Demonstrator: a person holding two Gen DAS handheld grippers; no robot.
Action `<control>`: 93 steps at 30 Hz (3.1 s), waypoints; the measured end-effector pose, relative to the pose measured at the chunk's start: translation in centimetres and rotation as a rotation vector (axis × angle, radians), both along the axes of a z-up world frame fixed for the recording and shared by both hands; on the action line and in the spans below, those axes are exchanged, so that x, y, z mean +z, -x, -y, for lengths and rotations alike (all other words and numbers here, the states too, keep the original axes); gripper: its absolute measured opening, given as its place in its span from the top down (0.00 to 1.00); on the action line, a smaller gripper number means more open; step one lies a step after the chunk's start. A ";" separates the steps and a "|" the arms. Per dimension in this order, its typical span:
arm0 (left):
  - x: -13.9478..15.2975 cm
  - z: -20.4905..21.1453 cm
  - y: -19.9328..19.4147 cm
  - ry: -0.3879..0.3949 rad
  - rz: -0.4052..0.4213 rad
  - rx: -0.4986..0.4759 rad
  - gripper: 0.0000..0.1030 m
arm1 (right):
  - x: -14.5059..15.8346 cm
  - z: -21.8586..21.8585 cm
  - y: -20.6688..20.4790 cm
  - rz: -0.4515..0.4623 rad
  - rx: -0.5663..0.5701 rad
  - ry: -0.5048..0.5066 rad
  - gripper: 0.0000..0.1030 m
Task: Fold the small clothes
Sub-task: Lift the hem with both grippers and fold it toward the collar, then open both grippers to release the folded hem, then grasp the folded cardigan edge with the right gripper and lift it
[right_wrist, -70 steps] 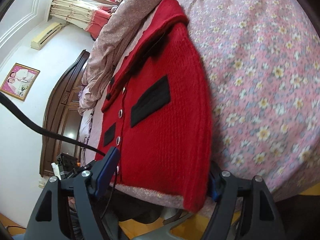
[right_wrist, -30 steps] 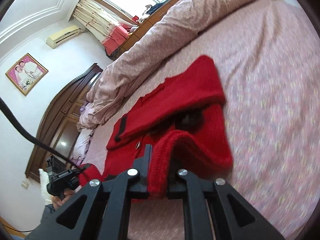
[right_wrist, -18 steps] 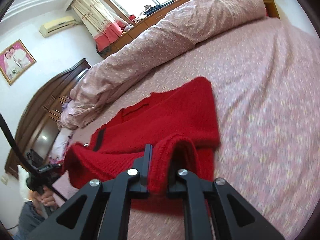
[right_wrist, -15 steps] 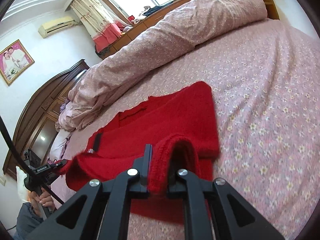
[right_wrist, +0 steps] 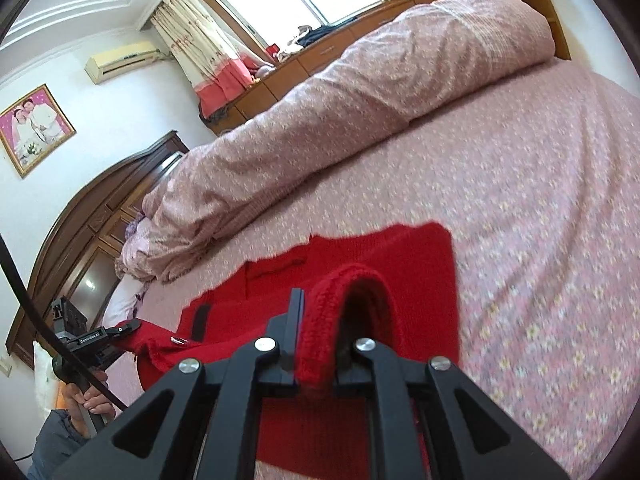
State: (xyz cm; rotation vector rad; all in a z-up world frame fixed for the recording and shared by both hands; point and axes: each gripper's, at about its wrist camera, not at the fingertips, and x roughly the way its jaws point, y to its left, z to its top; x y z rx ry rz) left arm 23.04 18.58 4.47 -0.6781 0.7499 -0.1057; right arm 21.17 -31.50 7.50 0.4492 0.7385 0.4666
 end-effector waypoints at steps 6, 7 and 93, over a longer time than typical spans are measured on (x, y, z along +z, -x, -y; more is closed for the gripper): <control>0.6 -0.5 -2.4 -0.014 0.046 0.002 0.97 | 0.5 0.0 -2.5 0.038 -0.015 -0.027 0.91; 0.7 -0.5 -2.7 -0.023 0.057 0.000 0.97 | 0.6 0.1 -2.9 0.043 -0.019 -0.034 0.91; -4.5 -1.1 -5.1 -0.239 -0.204 0.087 0.79 | -4.4 0.1 -6.7 -0.093 -0.102 0.307 0.33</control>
